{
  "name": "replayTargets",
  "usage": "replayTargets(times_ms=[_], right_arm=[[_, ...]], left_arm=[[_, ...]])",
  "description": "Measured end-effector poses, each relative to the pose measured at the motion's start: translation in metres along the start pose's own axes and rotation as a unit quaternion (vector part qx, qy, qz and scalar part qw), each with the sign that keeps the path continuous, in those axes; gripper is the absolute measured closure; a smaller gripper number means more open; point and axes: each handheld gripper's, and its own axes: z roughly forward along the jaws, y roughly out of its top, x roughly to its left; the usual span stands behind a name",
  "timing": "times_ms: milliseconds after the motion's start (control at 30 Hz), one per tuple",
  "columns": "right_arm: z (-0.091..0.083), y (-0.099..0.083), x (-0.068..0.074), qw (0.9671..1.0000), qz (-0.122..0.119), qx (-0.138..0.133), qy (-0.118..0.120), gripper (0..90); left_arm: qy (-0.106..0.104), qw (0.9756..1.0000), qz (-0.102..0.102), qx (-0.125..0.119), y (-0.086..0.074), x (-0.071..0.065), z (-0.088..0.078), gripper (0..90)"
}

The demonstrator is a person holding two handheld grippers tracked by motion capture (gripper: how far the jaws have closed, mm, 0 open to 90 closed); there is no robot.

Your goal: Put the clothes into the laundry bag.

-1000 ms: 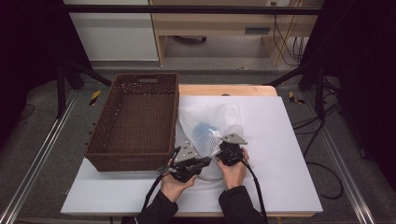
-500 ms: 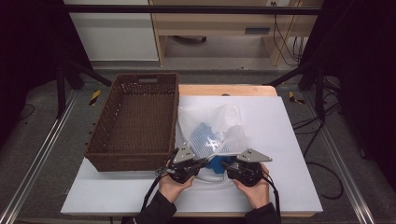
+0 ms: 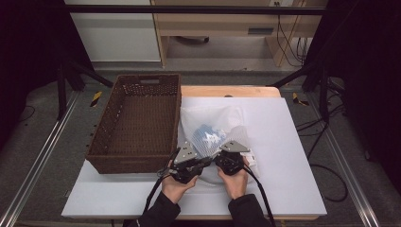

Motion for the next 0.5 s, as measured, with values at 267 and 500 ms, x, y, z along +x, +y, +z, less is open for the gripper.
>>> replayTargets(times_ms=[267,500], right_arm=[[-0.012,-0.006,-0.008,0.9998,-0.009,0.017,0.007,73.3],[-0.068,-0.010,-0.020,0.9984,-0.005,-0.009,0.055,66.1]], left_arm=[[0.000,0.9999,0.002,0.017,-0.009,0.002,0.003,88.4],[0.004,0.9997,0.004,0.023,-0.011,0.002,0.005,88.3]])
